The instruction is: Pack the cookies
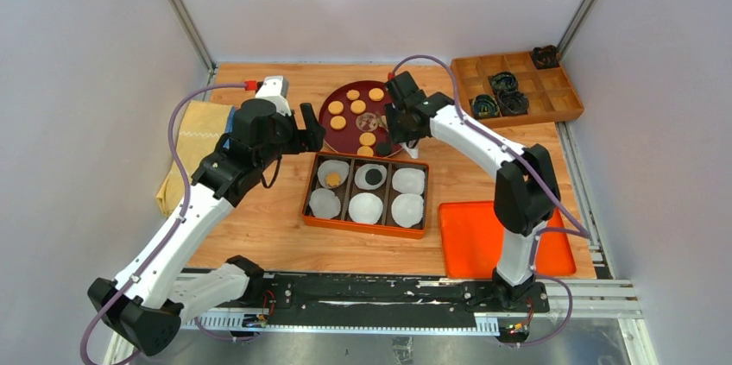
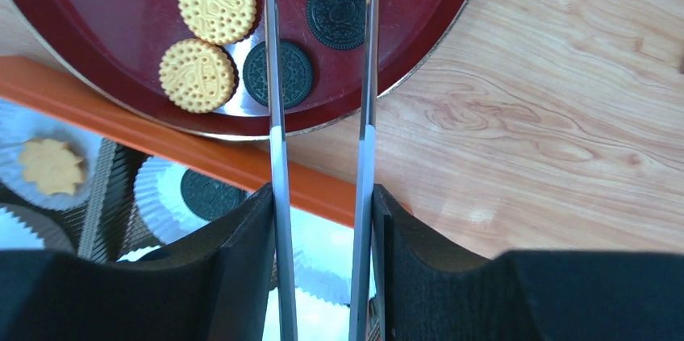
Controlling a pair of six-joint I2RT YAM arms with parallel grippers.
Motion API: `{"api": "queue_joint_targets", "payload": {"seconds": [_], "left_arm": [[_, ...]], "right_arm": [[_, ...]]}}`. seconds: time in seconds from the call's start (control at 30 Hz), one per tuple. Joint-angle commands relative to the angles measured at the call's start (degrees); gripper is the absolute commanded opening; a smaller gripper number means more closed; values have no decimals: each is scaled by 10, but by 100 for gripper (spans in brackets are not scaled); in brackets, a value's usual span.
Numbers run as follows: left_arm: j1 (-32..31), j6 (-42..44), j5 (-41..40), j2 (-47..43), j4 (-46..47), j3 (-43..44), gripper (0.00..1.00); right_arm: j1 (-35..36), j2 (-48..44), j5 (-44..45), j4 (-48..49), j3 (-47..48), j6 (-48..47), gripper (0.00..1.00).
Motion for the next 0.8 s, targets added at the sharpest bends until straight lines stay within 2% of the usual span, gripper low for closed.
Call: {"api": "queue_joint_targets", "payload": {"seconds": [0.0,0.3,0.5,0.63,0.77], "left_arm": [[5,0,0,-11,1,5,89],[5,-7,11,-6,4,6,89],[5,-15,24,-4,10,6,89],[5,-26,42,1,18,3,89],[5,-33,60,11,23,4,88]], "right_arm": [[-6,-75,-5,-6,-14,8,9],[-1,-208,-23,-37,-76,12,9],[20,-325,-16,-83,-158,26,9],[46,-397,-25,-115,-218,46,9],[82,-430,-9,-154,-247,64,9]]}}
